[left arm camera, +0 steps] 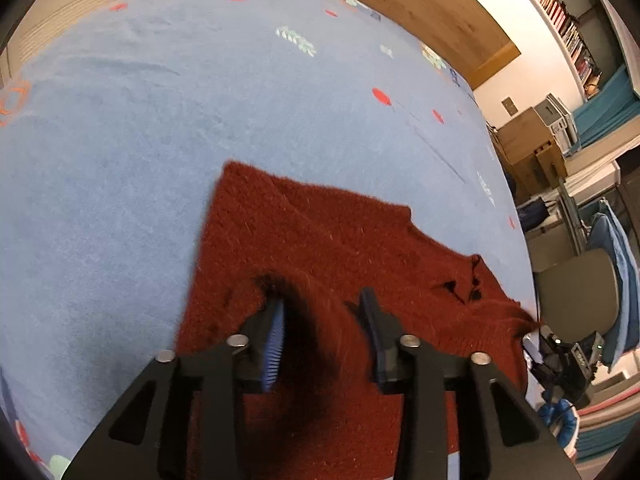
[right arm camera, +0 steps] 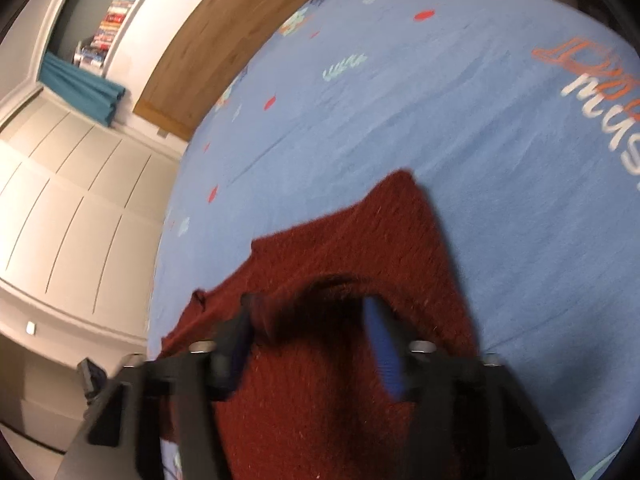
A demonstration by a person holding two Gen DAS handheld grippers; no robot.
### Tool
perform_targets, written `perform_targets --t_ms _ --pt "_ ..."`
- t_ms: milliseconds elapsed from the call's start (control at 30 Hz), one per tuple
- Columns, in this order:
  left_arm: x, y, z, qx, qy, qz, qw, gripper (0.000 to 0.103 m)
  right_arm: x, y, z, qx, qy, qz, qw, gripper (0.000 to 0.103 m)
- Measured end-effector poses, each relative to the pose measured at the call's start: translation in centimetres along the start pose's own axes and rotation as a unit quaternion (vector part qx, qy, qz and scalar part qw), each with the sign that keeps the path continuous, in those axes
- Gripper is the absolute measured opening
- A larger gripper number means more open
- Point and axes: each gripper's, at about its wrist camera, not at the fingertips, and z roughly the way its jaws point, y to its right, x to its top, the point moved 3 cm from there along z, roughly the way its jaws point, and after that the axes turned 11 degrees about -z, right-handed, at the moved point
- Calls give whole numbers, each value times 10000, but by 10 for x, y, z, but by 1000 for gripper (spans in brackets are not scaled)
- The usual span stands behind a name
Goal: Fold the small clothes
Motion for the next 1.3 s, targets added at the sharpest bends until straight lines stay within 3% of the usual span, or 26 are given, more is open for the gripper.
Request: perform_targets --t_ms 67,267,533,700,867,1300 --pt "5 2 -11 -18 124 -20 9999 43 6 0 -9 -123 87 -18 9999 63" --pt "13 12 -54 161 527 165 9983 43 19 -10 -51 -483 319 -417 9975 63" --pt "-5 39 -98 322 938 584 9934 44 18 -52 -102 -718 517 -1091 9901 64" --pt "-20 53 -97 535 1029 1002 9882 44 8 -77 -107 -888 459 -1628 9816 66" --pt "-30 57 -68 766 1027 1403 9818 44 -6 -89 -80 -962 248 -2020 9743 67" --pt "-32 41 42 1301 718 1771 9729 44 -29 -84 50 -1253 -413 -2809 9506 67"
